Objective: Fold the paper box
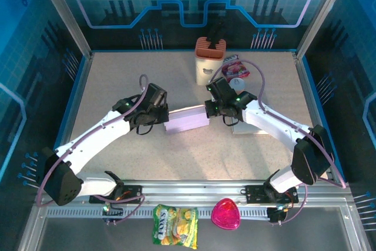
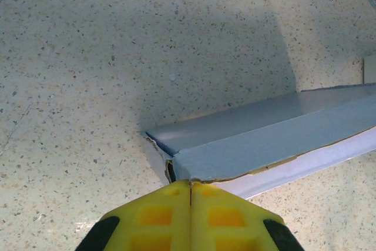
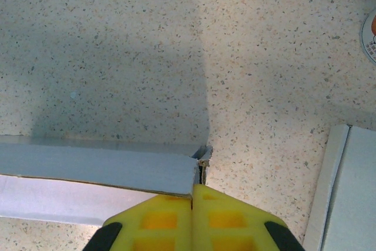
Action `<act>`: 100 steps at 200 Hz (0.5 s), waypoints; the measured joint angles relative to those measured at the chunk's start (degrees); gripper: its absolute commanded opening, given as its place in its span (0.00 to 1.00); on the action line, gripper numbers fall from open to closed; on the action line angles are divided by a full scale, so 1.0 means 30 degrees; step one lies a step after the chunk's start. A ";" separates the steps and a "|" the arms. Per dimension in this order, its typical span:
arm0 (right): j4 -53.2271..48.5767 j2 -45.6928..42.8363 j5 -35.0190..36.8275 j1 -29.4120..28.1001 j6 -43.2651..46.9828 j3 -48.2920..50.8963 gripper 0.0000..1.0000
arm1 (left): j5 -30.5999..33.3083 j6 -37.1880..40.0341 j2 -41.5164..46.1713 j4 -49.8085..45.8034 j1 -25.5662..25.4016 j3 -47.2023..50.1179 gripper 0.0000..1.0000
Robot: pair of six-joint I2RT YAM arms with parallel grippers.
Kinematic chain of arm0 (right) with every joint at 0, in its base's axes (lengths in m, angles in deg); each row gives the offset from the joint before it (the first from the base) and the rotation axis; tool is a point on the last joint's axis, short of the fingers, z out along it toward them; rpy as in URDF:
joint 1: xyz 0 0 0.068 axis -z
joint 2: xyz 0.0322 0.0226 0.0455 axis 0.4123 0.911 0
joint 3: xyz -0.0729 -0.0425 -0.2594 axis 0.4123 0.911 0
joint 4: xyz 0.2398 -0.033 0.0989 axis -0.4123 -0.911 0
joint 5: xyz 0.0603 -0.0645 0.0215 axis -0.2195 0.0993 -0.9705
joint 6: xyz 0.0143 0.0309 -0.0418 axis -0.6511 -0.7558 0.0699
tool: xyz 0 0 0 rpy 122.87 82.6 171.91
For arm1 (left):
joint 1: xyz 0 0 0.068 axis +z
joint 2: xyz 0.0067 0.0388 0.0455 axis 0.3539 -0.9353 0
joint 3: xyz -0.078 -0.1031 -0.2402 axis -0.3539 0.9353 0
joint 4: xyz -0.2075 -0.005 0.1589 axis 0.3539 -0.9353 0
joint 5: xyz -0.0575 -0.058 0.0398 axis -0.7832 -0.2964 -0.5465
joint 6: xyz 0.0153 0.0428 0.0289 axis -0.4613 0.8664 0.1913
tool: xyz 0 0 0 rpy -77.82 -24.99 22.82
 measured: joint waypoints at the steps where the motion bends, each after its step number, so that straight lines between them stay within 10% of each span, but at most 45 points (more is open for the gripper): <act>1: 0.0000 0.0000 0.0000 0.0000 0.0000 0.0000 0.00 | 0.0000 0.0000 0.0000 0.0007 0.0007 0.0007 0.00; 100: 0.0102 0.0000 -0.0073 -0.0051 0.0007 0.0007 0.00 | 0.0066 0.1537 0.1100 0.1858 0.0073 0.2047 0.00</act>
